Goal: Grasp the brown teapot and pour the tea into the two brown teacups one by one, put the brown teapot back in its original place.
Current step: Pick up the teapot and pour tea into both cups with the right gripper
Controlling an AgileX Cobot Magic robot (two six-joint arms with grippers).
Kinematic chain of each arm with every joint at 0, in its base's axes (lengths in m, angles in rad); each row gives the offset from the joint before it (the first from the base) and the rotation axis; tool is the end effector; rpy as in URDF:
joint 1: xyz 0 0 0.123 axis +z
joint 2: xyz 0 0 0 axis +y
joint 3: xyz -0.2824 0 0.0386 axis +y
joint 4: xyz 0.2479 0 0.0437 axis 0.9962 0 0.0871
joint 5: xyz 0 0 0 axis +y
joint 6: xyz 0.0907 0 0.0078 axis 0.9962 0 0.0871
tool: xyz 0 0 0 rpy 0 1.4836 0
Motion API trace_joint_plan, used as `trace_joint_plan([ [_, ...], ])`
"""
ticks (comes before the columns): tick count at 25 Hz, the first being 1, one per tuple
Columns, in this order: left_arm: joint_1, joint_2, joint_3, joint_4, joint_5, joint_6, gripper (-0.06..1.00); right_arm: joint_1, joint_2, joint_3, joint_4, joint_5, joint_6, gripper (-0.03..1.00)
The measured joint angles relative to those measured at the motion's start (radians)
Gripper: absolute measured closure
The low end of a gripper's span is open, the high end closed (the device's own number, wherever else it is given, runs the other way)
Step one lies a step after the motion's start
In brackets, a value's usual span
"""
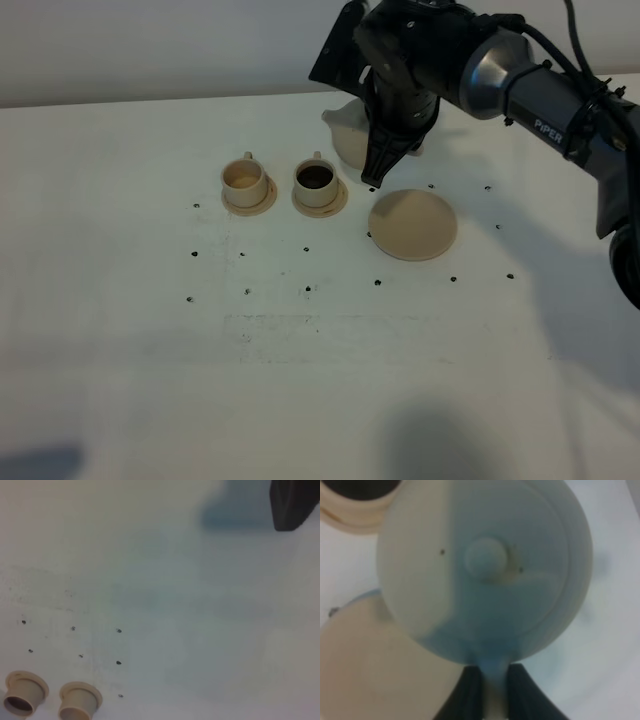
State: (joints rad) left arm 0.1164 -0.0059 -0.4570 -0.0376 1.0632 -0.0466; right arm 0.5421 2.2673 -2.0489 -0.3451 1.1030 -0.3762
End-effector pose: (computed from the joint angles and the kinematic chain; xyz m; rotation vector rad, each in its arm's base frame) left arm -0.0008 -0.0031 0.2650 -0.1686 2.0765 -0.0029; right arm 0.4364 0.2307 0.2226 -1.3461 2.3994 -0.4238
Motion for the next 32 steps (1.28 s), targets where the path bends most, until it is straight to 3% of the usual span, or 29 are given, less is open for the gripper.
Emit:
trace_joint_plan([
  [14,0.0,0.0,0.0,0.0,0.0,0.0,0.63,-0.035,0.089,-0.002,0.084,-0.04,0.008,0.87],
  [21,0.0,0.0,0.0,0.0,0.0,0.0,0.63,-0.036,0.087,-0.109,0.025,0.071,0.008,0.87],
  [32,0.0,0.0,0.0,0.0,0.0,0.0,0.63,0.104,0.036,-0.184,-0.026,0.103,-0.045,0.87],
])
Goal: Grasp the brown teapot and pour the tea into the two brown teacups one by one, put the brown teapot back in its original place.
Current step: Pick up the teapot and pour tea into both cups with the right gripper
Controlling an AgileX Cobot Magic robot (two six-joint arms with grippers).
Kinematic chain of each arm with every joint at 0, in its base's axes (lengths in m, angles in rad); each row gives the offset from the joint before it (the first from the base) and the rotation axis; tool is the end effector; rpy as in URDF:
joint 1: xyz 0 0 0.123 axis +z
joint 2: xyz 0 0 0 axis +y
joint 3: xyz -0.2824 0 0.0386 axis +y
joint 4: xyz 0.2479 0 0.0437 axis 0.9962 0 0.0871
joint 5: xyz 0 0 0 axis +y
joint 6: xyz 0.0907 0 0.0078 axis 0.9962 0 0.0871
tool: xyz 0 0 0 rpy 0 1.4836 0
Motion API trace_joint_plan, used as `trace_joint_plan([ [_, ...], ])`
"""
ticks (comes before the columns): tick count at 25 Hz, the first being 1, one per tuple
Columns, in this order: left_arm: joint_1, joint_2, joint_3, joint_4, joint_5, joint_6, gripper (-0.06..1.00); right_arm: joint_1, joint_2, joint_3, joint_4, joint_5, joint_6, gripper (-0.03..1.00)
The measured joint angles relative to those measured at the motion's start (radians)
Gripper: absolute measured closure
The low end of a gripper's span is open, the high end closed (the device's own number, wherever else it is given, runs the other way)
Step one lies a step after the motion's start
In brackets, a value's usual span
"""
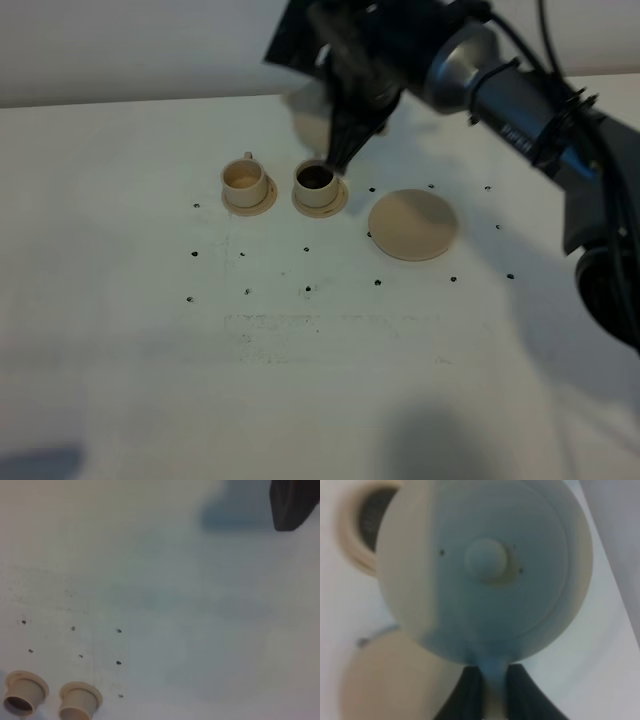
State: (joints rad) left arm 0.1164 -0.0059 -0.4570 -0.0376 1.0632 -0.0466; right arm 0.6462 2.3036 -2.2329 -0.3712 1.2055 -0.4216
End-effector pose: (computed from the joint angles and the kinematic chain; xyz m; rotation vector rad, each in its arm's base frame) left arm -0.0008 -0.0031 0.2650 -0.1686 2.0765 -0.0029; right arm 0.4191 0.2775 0.2544 -1.4454 2.2696 -0.4451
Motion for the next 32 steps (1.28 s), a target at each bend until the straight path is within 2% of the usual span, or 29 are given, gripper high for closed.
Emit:
trace_joint_plan([
  [7,0.0,0.0,0.0,0.0,0.0,0.0,0.63,0.086,0.001,0.0,-0.007,-0.034,-0.031,0.87],
  [13,0.0,0.0,0.0,0.0,0.0,0.0,0.63,0.125,0.026,0.0,-0.119,-0.085,-0.044,0.87],
  [19,0.0,0.0,0.0,0.0,0.0,0.0,0.63,0.134,0.069,0.0,-0.212,-0.127,-0.051,0.87],
  [32,0.0,0.0,0.0,0.0,0.0,0.0,0.63,0.134,0.119,0.0,-0.325,-0.132,-0.089,0.87],
])
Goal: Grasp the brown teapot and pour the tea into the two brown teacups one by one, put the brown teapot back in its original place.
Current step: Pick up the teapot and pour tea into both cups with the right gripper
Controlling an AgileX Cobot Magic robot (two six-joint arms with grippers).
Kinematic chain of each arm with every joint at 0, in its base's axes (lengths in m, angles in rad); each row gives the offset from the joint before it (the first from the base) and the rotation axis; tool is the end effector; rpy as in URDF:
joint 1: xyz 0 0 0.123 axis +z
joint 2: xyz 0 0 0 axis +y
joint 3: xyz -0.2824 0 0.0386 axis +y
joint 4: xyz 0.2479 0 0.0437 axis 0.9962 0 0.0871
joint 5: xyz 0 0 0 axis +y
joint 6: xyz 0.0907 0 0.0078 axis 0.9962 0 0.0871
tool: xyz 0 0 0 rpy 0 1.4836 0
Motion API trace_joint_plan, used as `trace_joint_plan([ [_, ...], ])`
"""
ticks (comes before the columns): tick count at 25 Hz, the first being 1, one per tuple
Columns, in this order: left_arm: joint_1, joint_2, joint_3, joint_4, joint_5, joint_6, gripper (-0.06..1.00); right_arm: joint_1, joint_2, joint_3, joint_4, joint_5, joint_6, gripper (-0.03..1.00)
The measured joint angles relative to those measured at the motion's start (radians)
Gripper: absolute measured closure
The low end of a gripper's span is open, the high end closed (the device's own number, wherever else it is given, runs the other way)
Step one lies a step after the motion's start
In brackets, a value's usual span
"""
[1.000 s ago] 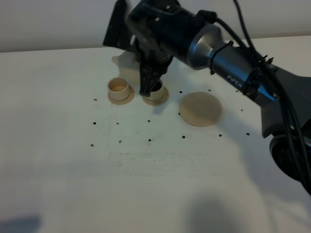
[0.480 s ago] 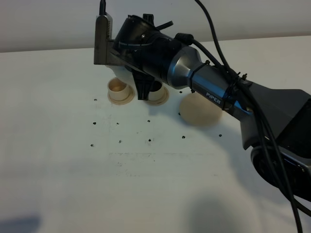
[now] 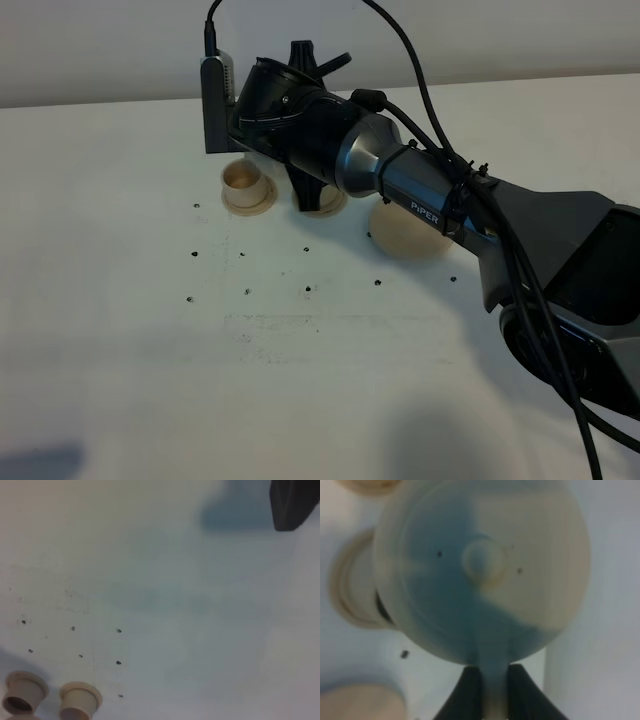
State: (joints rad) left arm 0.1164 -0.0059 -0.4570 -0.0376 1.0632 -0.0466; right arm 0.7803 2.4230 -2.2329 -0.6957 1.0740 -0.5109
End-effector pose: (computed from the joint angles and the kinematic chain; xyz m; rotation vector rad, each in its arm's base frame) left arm -0.0008 -0.0031 0.2650 -0.1686 2.0765 -0.0029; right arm 0.4102 0.3338 0.2103 -1.7510 1.8632 -0.8216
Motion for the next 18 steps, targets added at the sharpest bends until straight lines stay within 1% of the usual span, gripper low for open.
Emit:
trace_joint_plan([
  [4,0.0,0.0,0.0,0.0,0.0,0.0,0.63,0.0,0.0,0.0,-0.046,0.003,-0.001,0.87],
  [18,0.0,0.0,0.0,0.0,0.0,0.0,0.63,0.006,0.01,0.0,-0.112,0.004,-0.001,0.87],
])
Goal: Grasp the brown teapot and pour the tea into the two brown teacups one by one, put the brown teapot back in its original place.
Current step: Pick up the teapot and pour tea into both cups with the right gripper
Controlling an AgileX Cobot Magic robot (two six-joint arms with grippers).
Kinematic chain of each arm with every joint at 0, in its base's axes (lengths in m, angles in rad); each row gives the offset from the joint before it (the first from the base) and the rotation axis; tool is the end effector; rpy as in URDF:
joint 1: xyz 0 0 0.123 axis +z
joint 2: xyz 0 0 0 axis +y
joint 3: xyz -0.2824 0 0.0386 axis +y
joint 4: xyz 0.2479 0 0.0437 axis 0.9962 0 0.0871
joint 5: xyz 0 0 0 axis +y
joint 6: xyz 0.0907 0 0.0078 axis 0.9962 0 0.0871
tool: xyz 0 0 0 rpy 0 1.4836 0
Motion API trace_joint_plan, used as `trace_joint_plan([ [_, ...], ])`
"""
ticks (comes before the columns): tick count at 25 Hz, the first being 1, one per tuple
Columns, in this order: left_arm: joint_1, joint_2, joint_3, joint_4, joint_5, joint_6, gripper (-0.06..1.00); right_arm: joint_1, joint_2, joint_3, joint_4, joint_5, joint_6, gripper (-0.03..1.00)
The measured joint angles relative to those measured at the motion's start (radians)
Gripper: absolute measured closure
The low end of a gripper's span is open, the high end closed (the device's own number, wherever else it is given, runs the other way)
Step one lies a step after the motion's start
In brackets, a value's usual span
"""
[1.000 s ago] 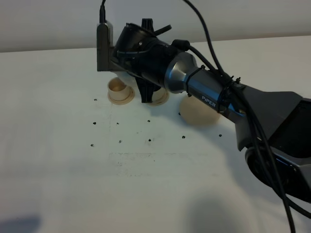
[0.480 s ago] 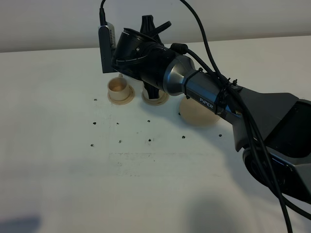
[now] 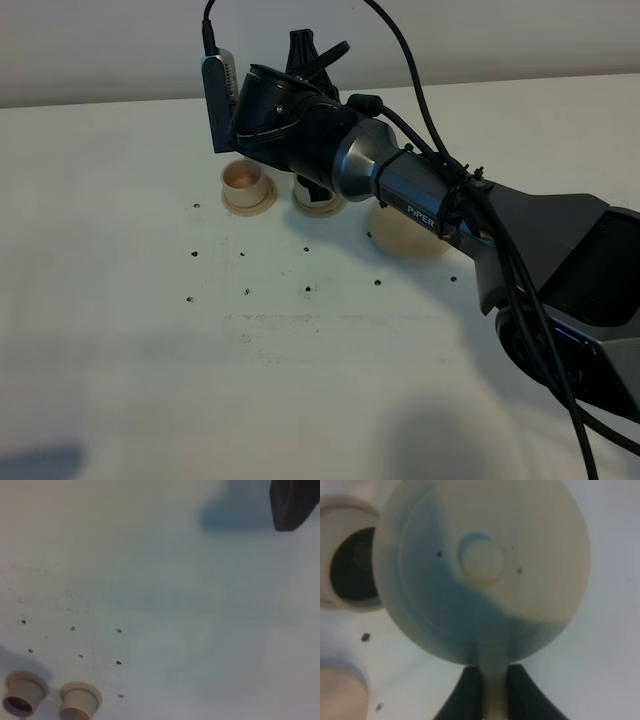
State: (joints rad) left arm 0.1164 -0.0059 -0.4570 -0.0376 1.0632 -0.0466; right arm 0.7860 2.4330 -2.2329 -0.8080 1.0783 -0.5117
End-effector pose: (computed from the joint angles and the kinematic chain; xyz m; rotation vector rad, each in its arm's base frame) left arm -0.0008 -0.0031 0.2650 -0.1686 2.0765 -0.0029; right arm 0.4139 0.3323 0.2111 -1.7644 1.7911 -0.9609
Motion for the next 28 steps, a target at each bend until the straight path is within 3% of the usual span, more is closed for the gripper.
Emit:
trace_joint_plan([
  [28,0.0,0.0,0.0,0.0,0.0,0.0,0.63,0.035,0.056,0.024,-0.141,-0.024,-0.006,0.87],
])
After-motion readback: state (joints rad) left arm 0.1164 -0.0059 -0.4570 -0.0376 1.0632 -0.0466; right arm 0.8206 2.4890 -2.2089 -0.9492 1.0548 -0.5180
